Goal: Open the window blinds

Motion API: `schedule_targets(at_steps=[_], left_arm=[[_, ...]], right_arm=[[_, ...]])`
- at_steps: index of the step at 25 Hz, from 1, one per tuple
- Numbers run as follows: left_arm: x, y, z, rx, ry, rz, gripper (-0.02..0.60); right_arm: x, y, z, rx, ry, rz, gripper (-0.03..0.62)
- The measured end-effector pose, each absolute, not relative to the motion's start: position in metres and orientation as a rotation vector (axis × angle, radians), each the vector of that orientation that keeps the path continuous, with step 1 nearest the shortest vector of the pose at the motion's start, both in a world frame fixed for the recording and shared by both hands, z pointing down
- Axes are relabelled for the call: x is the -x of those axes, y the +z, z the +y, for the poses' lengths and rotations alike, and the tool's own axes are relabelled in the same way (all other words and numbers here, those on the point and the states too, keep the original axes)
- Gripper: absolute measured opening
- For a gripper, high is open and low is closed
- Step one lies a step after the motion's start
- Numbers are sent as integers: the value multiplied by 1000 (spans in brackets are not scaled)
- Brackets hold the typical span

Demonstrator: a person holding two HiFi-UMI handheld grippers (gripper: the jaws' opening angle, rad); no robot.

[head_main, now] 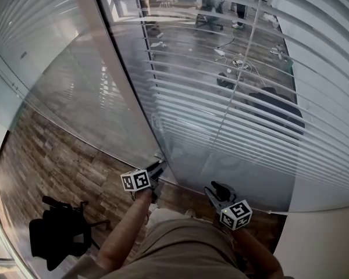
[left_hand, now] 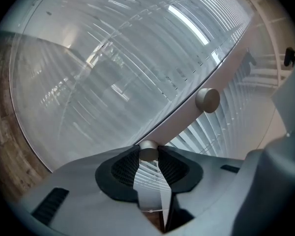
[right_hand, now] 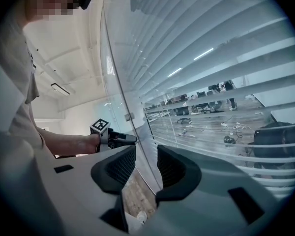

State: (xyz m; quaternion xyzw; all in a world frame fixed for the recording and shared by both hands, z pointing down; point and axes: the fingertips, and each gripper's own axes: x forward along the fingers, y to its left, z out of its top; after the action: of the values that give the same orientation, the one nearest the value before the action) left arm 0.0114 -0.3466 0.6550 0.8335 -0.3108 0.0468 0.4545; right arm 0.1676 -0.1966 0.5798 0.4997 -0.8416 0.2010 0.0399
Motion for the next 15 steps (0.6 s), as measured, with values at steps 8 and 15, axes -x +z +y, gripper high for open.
schedule_targets(at_steps=[8,15], left_arm=[[-14,653,-347,-1895,-21,-631,135],[-15,654,-345,-1888,-69,-627,135]], right_arm=[[-171,576,-197,-1534,609,-2581,137],[-173,577,-194,-1543,607,-2581,137]])
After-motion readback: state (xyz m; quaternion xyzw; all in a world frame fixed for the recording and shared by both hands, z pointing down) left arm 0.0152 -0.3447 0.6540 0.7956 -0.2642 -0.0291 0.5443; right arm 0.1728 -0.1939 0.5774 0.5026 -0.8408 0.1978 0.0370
